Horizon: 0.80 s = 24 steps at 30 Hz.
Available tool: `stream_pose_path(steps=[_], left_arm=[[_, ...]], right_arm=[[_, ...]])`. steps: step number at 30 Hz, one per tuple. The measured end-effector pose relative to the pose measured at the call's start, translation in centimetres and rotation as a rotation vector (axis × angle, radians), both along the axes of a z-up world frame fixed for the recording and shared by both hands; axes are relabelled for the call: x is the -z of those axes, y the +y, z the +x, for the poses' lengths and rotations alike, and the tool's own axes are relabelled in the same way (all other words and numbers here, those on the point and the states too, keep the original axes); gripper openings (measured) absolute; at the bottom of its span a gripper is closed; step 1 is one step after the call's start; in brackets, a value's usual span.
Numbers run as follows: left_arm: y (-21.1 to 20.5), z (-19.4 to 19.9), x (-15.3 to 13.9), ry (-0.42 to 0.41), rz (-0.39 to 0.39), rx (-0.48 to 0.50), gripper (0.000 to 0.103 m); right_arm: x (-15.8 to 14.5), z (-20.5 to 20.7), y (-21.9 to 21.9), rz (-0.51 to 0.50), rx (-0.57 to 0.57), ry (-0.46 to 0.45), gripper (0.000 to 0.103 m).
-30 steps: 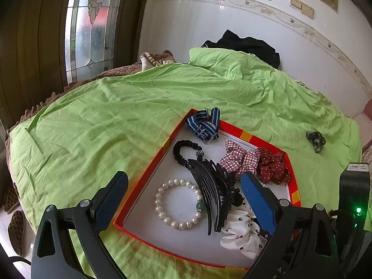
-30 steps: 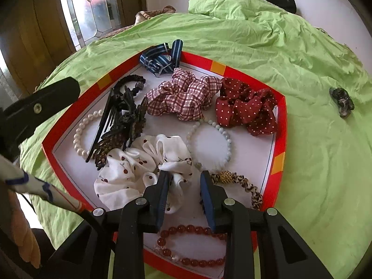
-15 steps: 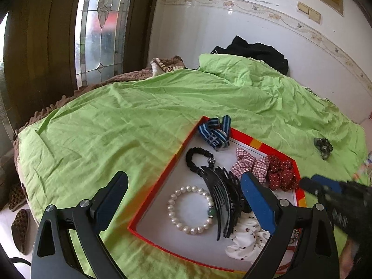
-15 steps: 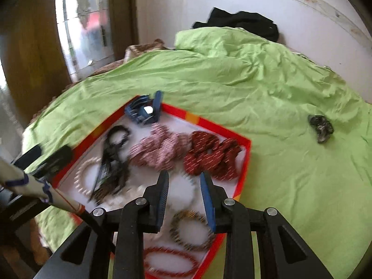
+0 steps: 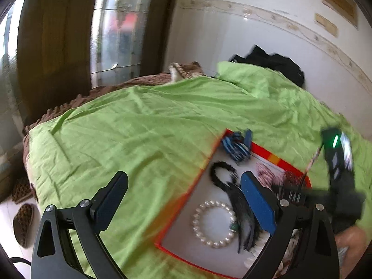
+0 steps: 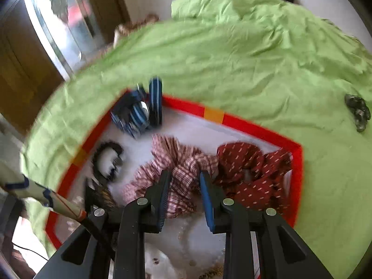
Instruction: Organize jewelry
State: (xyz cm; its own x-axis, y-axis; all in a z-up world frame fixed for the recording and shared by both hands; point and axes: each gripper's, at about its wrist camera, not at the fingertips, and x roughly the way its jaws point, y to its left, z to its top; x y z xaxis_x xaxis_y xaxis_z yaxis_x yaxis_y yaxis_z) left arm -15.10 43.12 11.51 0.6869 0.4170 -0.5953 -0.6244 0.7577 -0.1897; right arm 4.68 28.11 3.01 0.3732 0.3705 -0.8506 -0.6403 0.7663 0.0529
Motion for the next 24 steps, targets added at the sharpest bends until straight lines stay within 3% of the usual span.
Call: stream_pose_path(steps=[4,11,16,21,24], left_arm=[[2.1,-1.1,-0.2,-0.019,-0.030,-0.078,0.097],[2.7,-1.4,-0.2,-0.015,-0.042,-0.116,0.097],[2.2,-1.1,-0.2,0.003,-0.010,-0.104,0.097],[2.4,-1.0,-0.1,0.003,-0.022,-0.104,0.097],[2.3,-1.0,-0.2,0.001,-0.015,-0.101,0.097]], right_arm=[[-1.1,-0.8,-1.1,0.036,-0.006,-0.059,0.029],[-2.8,-4.3,-1.9,0.167,-0.101,-0.032,0.029],[-1.5,-5.8,0.4,0.116,-0.166,-0.041,0.029],[-0.8,-5.1,0.7,0.036,-0.110,-0.117,0.029],[-0.9,-4.2,0.1,0.041,-0.088,-0.125,0.029]])
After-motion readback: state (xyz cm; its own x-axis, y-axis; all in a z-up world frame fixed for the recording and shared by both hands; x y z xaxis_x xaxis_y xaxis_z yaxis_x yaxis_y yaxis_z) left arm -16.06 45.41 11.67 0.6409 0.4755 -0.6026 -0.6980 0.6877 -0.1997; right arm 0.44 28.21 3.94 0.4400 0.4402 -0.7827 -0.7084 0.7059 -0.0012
